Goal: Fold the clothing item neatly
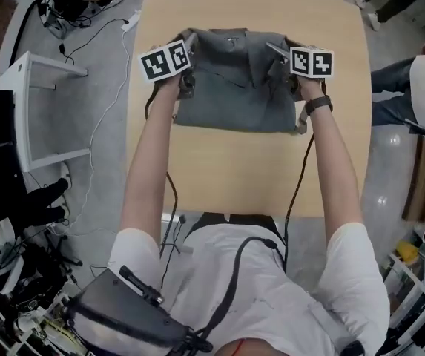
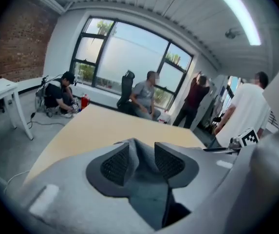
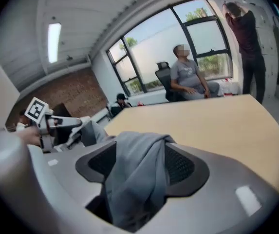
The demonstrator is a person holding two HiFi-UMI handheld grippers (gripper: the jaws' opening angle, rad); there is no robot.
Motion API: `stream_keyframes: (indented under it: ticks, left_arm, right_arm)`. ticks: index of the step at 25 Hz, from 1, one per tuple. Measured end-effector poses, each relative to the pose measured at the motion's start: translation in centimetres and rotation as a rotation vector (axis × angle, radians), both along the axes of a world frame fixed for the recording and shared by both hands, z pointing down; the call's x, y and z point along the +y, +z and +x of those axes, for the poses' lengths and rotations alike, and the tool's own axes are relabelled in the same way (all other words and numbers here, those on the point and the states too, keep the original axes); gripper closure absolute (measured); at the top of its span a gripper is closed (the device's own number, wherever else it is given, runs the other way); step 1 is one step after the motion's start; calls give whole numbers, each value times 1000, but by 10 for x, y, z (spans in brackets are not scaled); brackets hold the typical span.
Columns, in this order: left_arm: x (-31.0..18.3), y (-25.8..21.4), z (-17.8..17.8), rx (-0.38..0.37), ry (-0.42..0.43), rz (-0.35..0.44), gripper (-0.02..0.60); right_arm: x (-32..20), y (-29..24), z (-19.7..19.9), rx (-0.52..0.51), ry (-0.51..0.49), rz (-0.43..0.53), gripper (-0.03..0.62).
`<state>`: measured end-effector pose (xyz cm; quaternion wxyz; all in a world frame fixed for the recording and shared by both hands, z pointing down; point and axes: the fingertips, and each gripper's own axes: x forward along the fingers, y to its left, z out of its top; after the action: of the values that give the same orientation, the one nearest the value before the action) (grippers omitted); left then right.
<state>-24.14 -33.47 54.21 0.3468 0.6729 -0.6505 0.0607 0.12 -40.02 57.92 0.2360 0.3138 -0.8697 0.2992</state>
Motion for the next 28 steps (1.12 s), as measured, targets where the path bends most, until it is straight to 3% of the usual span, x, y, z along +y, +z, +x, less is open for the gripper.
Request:
stream_keyframes:
  ticks: [2,7,10,14,17,18,19,22,26,28]
  left_arm:
    - [29,55,-12,-23,-20,-114,390]
    - [141,127,-18,48,-54,-244,391]
    - [194,160,-1,25,11,-321,390]
    - [208,180,27,-2,112,-364,416]
    - [211,186,42,-38,147,-393,526]
    - [216,181,43,-31,141,-392,532]
    - [223,174,41,-12,126,-383,535]
    - [250,145,22,47,70,-343,537]
    - [316,139,17,-17,139,-389,535]
    - [354,147,25,2,168,-418,534]
  right_arm:
    - [13,62,23,98,29,-82,272]
    - [88,101,88,11,149,-150,260]
    - [144,110,113,43,166,-153,260]
    - [194,141,114,121,141,-179,265]
    - [198,148,108,185,171,-129,419]
    - [201,143,106,180,197,-114,493]
    - [204,136,106,163,226,-105,518]
    - [222,115,120,123,258,-104,530]
    - [282,109,154,95,292,-184,539]
    - [324,113,166,101,314,-223,539]
